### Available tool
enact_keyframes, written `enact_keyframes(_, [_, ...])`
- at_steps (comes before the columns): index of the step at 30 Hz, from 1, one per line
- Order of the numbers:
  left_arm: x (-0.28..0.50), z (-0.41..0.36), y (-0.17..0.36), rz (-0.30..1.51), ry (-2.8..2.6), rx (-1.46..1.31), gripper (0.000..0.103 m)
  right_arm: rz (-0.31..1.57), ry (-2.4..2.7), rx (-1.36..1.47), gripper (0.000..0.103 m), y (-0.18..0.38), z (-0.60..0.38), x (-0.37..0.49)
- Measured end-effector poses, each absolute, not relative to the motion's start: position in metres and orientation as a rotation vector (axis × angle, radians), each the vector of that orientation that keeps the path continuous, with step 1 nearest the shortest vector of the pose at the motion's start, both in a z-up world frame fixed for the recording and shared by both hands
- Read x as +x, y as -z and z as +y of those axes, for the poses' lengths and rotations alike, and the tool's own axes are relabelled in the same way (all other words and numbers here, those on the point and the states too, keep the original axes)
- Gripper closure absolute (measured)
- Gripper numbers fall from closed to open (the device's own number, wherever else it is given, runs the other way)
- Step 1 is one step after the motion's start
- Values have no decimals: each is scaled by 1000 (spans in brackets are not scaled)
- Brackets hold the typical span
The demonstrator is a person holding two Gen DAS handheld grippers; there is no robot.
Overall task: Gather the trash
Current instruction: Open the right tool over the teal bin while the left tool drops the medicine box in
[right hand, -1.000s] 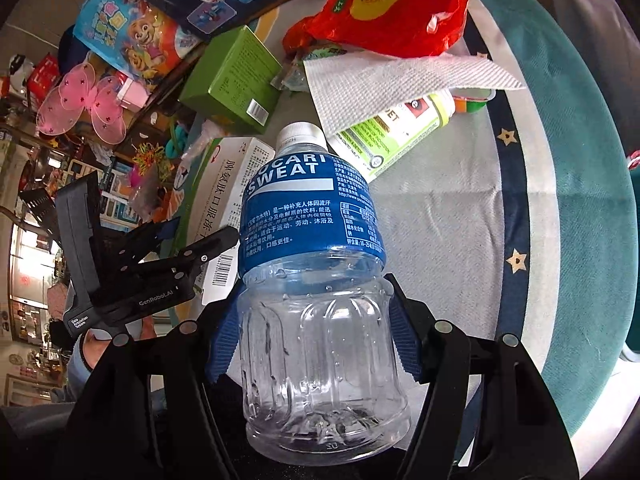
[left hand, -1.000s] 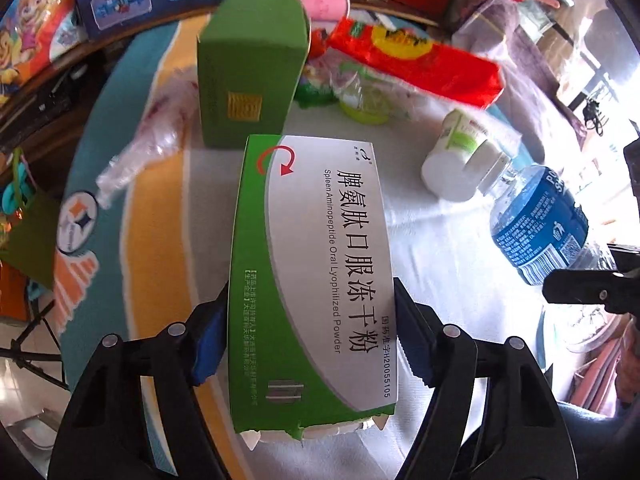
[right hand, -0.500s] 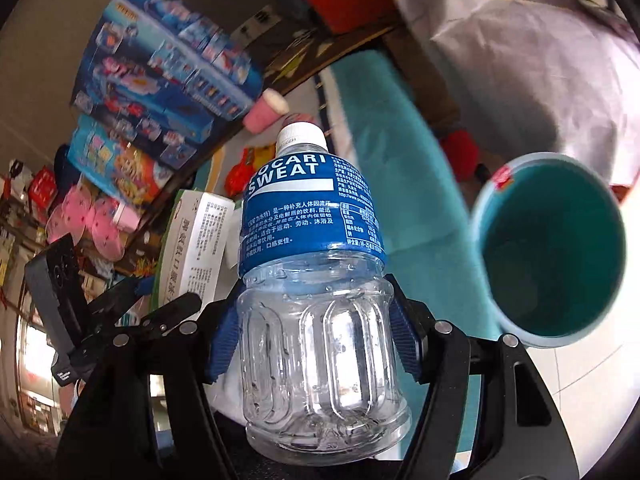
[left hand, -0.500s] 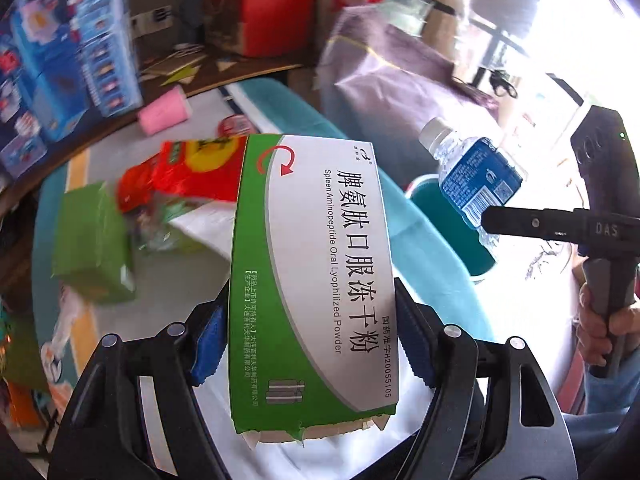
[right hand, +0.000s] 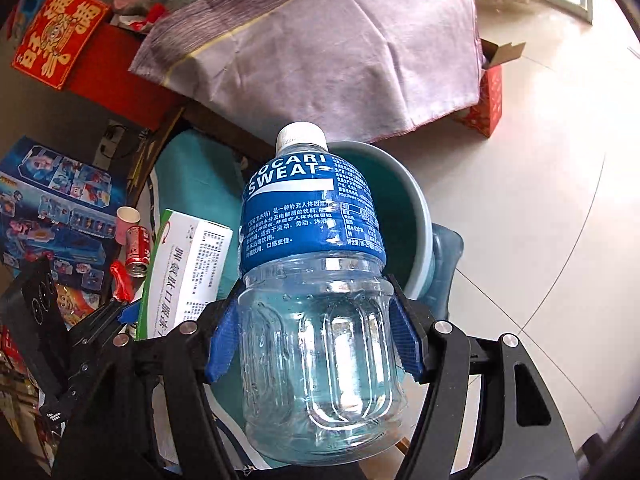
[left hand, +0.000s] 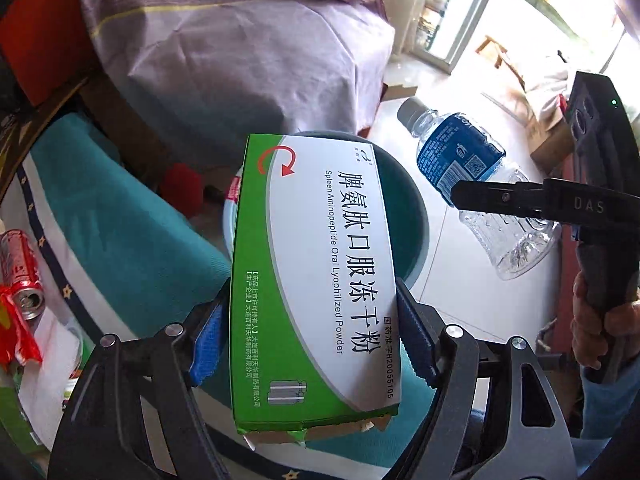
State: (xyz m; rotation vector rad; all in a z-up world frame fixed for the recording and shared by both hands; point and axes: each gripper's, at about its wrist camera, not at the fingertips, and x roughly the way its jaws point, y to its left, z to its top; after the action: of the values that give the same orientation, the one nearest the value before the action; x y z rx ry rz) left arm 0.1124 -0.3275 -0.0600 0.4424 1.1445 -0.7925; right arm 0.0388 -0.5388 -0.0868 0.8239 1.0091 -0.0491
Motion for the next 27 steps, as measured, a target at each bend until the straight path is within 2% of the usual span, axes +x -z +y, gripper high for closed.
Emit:
enact_keyframes(7, [139,-348,92,1211,767,467,24,1063,31,839,40,109,-538,56])
enact_keyframes(17, [141,-333,88,1216,736,424,24,1115,0,815,40,121,-523,77])
enact_keyframes(21, [139,-319,81,1196,724,384,12,1148,-2,811,40,130,-516,87])
enact_keyframes(23, [142,-310,80,1201,714,356,9,1161,-3,814,38,133,-513,90])
enact_keyframes(25, [145,-300,78,1211,707,320,8,1164,4,822,29,135,-511,92])
enact_keyframes(27, [146,-291,76,1213,701,292,8,1161,18,801,27,132,-509,94])
